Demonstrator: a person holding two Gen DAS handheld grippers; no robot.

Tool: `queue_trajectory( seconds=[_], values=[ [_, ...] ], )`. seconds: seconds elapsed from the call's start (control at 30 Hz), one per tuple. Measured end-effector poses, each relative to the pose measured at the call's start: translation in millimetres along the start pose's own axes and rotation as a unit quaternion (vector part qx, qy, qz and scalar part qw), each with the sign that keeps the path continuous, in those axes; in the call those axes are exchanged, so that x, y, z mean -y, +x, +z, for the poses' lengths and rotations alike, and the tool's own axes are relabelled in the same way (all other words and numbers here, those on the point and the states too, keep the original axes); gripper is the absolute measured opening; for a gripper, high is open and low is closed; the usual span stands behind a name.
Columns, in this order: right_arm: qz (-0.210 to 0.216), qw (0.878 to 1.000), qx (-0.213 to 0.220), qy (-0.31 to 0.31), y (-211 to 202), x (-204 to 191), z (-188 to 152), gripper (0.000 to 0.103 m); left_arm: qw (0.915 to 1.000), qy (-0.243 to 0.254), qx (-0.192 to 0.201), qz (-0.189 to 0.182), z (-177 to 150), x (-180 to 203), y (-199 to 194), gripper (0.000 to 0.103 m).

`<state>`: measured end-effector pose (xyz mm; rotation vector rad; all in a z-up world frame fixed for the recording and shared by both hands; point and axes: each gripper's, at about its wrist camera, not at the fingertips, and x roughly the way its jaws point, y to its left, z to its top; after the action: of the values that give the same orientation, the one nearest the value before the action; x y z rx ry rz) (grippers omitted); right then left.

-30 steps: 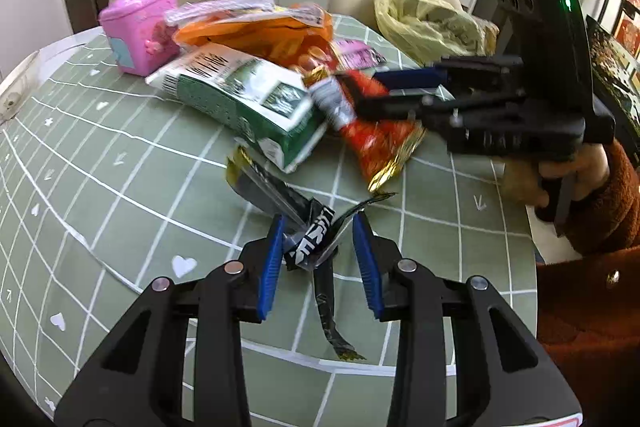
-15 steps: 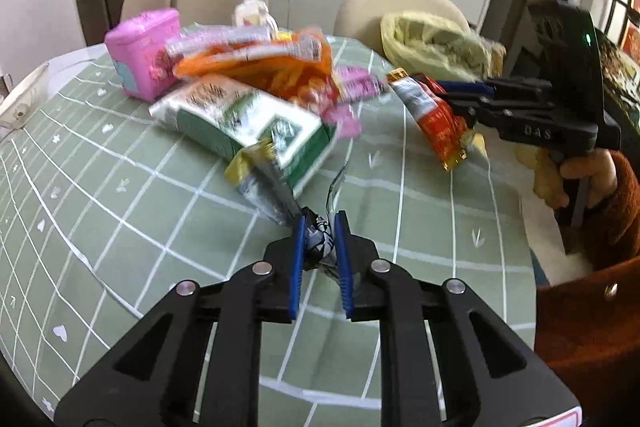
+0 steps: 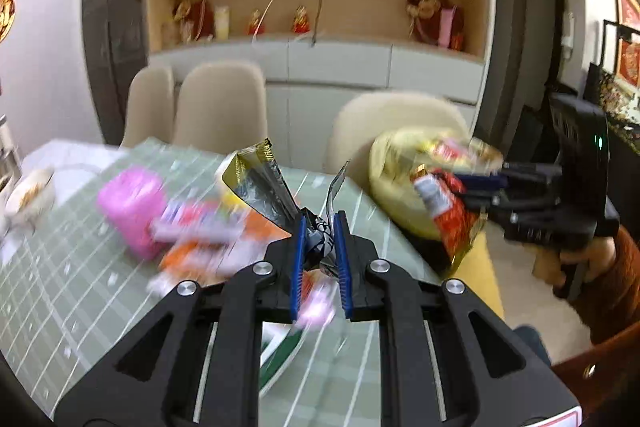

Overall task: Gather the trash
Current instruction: 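Carry the black wrapper in the left tool and red packet in the right tool to the bin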

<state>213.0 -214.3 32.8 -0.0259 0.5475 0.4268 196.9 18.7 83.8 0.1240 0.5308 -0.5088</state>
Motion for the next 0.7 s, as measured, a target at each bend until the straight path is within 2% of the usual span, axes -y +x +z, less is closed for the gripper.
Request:
queue_trajectory(
  seconds=[0.2,0.33,0.5,0.7],
  values=[
    [-0.074,0.997,0.034,0.010,-39.4,52.7,22.2,0.030,0.9969,-0.005,0.059,-0.052,58.0,37.4,30.8,0.014],
    [-0.123,0.991,0.051,0.020,-60.0,90.8,33.7,0.030,0.9935,-0.015,0.075,-0.084,85.9,60.5,62.9,0.014],
    [-0.178,0.981,0.062,0.050,-81.2,139.8,33.8,0.030,0.9896,-0.027,0.057,-0.129,104.1,86.4,110.4,0.014],
    [-0.209,0.971,0.058,0.100,-88.4,188.0,12.9,0.030,0.9800,-0.039,0.015,-0.195,108.7,116.3,166.4,0.014]
  ],
)
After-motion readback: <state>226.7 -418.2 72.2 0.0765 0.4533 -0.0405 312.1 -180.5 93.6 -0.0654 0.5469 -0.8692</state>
